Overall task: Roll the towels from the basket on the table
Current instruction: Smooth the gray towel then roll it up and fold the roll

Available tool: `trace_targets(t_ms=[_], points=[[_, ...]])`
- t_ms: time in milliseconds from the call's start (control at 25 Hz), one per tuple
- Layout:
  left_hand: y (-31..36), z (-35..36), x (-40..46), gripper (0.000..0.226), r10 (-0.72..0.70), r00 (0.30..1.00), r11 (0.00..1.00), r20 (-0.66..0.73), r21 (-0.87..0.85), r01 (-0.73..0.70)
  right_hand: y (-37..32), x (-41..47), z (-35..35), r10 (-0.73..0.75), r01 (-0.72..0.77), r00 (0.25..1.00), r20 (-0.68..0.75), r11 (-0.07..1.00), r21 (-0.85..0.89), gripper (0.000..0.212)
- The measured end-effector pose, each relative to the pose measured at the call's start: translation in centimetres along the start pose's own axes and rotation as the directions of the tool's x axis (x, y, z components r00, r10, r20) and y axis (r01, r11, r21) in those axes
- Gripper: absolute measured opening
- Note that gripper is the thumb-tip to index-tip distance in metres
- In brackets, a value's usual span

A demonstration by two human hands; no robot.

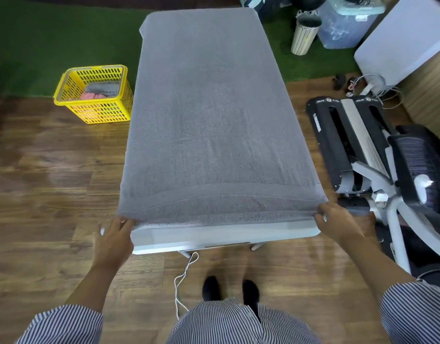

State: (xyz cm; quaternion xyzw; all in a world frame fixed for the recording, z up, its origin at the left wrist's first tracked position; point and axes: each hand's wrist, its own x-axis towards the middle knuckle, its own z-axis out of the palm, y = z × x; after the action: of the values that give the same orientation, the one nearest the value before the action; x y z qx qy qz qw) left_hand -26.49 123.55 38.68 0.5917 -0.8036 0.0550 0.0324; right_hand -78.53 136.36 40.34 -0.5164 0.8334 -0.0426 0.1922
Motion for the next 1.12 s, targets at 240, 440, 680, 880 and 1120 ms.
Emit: trace_targets(t_ms=[240, 440, 680, 880, 1120], points=[[1.5, -0.2, 0.6, 0.043, -0.006, 0.997, 0.999, -0.078, -0.049, 0.002, -1.4, 0.6, 0.1, 0.019, -0.023, 0.996, -0.093, 0.999, -0.046, 0.017], [2.5, 0.3, 0.3, 0.038, 0.035, 0.994, 0.989, -0.104, -0.139, -0.049, -1.1, 0.0, 1.3, -0.183, 0.172, 0.968, -0.173, 0.982, -0.078, 0.024], [2.6, 0.1, 0.9, 0.027, 0.045, 0.997, 0.998, -0.064, -0.043, -0.048, -1.4, 0.4, 0.9, -0.272, 0.244, 0.953, -0.129, 0.949, -0.200, 0.024], [2.1, -0.2, 1.2, 0.053, 0.038, 0.999, 0.999, 0.010, 0.030, -0.038, -1.0, 0.6, 0.7, -0.153, 0.130, 0.980, -0.130, 0.977, -0.172, 0.004], [1.3, 0.5, 1.3, 0.043, 0.137, 0.990, 0.990, -0.027, -0.023, -0.137, -2.0, 0.6, -0.1, -0.047, 0.026, 0.995, -0.084, 0.972, -0.233, 0.010]])
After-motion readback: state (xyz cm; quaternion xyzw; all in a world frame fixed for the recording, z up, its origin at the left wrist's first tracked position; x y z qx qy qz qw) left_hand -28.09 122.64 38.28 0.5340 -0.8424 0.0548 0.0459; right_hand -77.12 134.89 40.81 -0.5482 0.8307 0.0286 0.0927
